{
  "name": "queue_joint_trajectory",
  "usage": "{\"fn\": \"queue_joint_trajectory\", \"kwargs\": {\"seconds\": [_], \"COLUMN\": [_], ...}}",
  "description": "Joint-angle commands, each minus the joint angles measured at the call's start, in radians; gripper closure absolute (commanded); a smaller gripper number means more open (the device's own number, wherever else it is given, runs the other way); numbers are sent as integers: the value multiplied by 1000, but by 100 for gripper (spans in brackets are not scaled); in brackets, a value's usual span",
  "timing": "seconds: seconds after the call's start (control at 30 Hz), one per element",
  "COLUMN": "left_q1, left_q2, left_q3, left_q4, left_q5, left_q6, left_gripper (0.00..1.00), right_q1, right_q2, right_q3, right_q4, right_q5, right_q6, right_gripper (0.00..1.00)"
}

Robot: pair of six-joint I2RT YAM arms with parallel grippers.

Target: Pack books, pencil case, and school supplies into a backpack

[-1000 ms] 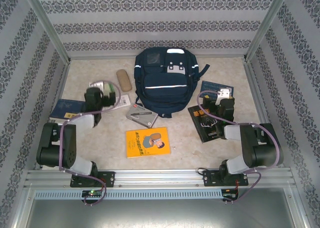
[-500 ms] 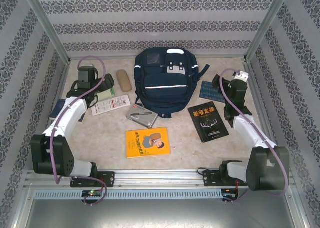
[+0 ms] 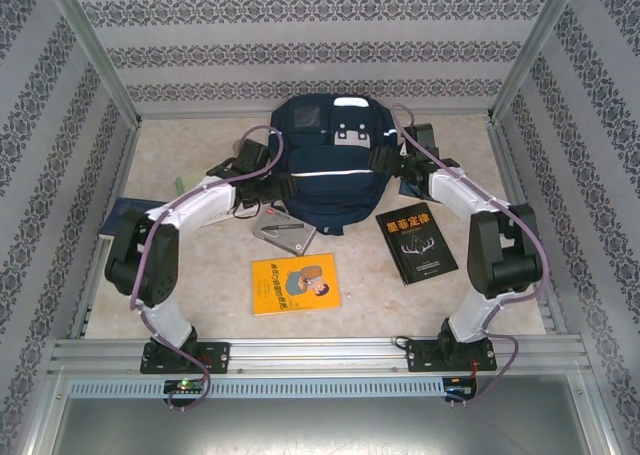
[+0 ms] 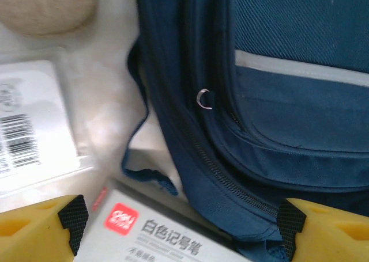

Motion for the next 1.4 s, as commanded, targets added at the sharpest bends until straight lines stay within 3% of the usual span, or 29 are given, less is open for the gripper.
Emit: {"fn": "queue_joint_trajectory", "kwargs": {"seconds": [0.0,0.17,0.23,0.37,0.43,0.73,1.0,1.17,1.37], "left_q1": [-27,-43,-45,-46,-45,-5,55,58,47], "left_q2": [61,138,161,202,216,220,264,186,35], "left_q3": [59,96,115,164,190,225,347,325,132], "left_q4": [-73,-90,-96,-128,-161,-215,-279,-304,-256], "left_q5": [12,24,20,-7,-45,-143,-186,-171,-95], "left_q6": [-26,-28,-20,1,6,74,147,130,12], "left_gripper": [17,32,44,56,60,57,51,37,35], "right_q1": [9,36,57,99,125,315,443,392,282], "right_q2": [45,102,120,147,164,138,104,17,-41], "right_q3": [44,49,43,38,38,-19,3,-28,-24], "right_q4": [-71,-86,-84,-71,-69,-32,-47,-71,-103], "right_q5": [-56,-104,-113,-161,-190,-183,-167,-125,-76], "right_q6": [12,27,26,37,48,129,152,147,112], "right_gripper": [2,8,12,28,41,47,45,44,42]}}
